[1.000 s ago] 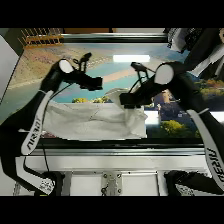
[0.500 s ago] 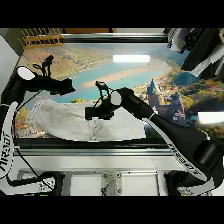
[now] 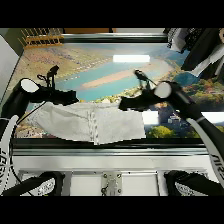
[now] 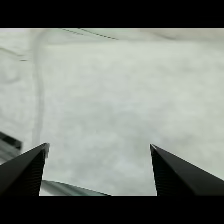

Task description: Fold the clothes and pants, and hang the long-sleeved shirts on hangers.

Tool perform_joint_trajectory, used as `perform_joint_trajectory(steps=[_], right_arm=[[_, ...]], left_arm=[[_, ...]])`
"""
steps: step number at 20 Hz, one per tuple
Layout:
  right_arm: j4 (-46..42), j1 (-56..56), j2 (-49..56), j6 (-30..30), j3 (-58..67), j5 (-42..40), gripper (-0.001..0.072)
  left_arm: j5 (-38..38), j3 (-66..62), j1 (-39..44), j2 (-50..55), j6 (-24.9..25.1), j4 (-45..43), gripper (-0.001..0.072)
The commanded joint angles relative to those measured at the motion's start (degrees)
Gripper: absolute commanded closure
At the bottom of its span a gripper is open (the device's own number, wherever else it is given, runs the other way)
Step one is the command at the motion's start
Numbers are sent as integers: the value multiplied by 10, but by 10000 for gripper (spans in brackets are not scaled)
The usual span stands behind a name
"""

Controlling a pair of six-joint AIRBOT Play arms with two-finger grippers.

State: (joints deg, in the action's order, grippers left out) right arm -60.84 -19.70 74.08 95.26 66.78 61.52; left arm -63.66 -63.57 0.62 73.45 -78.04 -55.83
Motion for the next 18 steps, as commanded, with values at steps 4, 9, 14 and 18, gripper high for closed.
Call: perform_joint_trajectory(steps=[4,9,14,18], right_arm=[[51,271,-92,-96,-280,-47,-8],[235,261,19,-291,-300,-80,-8],[419,198,111,-407,-281,-86,-6],[427,156,129,-421,-250,-88,344]], left_arm=[[46,83,78,-43,2,3,679],[75,82,130,-43,-7,5,679],[84,82,144,-43,-23,5,679],[88,82,144,-43,-30,5,679]])
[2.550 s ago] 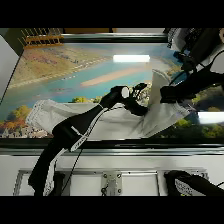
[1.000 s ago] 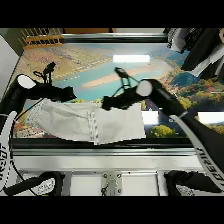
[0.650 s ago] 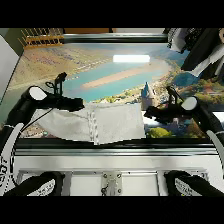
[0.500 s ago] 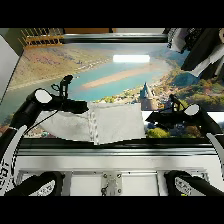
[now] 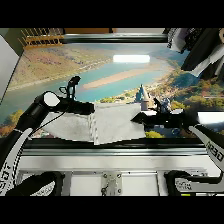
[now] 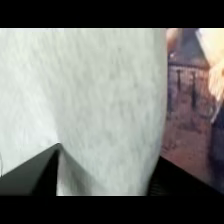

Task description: Fold the clothes and pants, and hang the long-sleeved shirts on hangers.

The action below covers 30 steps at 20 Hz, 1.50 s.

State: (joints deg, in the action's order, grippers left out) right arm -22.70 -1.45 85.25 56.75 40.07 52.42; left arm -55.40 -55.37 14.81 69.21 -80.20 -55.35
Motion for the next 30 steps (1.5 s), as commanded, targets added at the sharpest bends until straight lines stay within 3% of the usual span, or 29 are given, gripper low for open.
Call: perform_joint_trajectory(steps=[1,2,4,9,13,16,22,25,30], right_arm=[[45,-29,17,-43,23,4,547],[42,-28,16,-45,26,5,685],[3,-11,5,-23,32,5,683],[-272,129,-58,129,76,71,683],[-400,217,-96,190,146,155,683],[-464,223,-118,232,214,221,683],[-487,173,-142,316,373,331,683],[-478,129,-144,327,435,375,682],[-479,52,-144,401,495,395,683]], left_arm=[[7,0,2,0,-8,0,680],[8,0,2,0,-8,0,680],[12,0,3,0,-9,0,680],[41,0,30,23,-19,0,680],[51,-56,96,122,-21,0,679],[49,-137,141,217,-21,1,680],[5,-285,223,358,-19,1,680],[-23,-337,248,405,-16,0,679],[-39,-383,266,447,-16,1,679]])
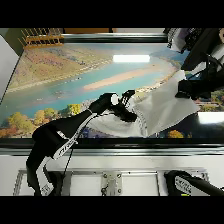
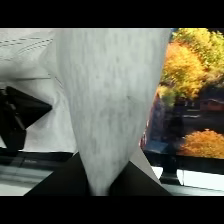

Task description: Fold the clothes and pants, and hang the long-sleeved shirts on hangers.

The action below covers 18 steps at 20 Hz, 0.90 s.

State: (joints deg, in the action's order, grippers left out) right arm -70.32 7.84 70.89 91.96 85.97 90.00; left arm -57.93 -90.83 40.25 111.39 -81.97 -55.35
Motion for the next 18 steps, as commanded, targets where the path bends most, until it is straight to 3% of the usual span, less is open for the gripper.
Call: perform_joint_trajectory(steps=[1,8,18], right_arm=[[-6,-56,-1,59,44,17,683],[-67,-153,0,148,52,4,683],[-67,-328,50,304,52,-116,683]], left_arm=[[-20,-35,12,28,2,1,679],[-32,-36,-38,-31,2,-16,680],[-73,-36,-264,-176,17,-50,680]])
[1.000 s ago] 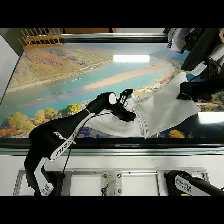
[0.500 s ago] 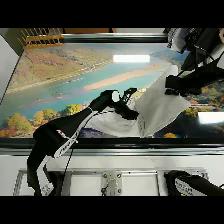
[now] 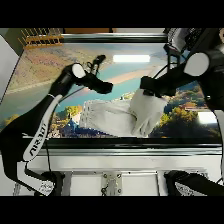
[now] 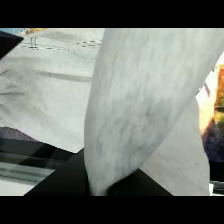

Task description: Fold the clothes and pants, and hang the long-sleeved shirts on hangers.

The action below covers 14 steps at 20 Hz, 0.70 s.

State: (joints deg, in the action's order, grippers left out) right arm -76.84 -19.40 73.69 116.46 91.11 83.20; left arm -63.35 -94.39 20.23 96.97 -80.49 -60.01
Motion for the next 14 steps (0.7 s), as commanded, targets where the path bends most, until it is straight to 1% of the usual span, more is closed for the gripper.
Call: perform_joint_trajectory(steps=[1,5,8,10,11,12,13,14], right_arm=[[-2,-77,34,75,0,-66,683],[-2,-156,100,129,0,-164,683],[-1,-210,164,130,0,-245,682],[12,-239,205,130,0,-317,683],[31,-253,227,122,0,-365,672],[65,-266,247,101,0,-419,537],[106,-277,262,70,0,-469,172],[161,-287,270,15,0,-518,-5]], left_arm=[[-27,-1,-88,-41,2,-4,679],[-54,-1,-163,-63,2,-3,680],[-67,0,-196,-70,2,-2,680],[-67,0,-207,-70,2,1,679],[-67,-1,-210,-70,2,1,680],[-66,-1,-210,-70,2,1,680],[-64,-1,-211,-70,2,1,680],[-59,-1,-211,-71,2,1,679]])
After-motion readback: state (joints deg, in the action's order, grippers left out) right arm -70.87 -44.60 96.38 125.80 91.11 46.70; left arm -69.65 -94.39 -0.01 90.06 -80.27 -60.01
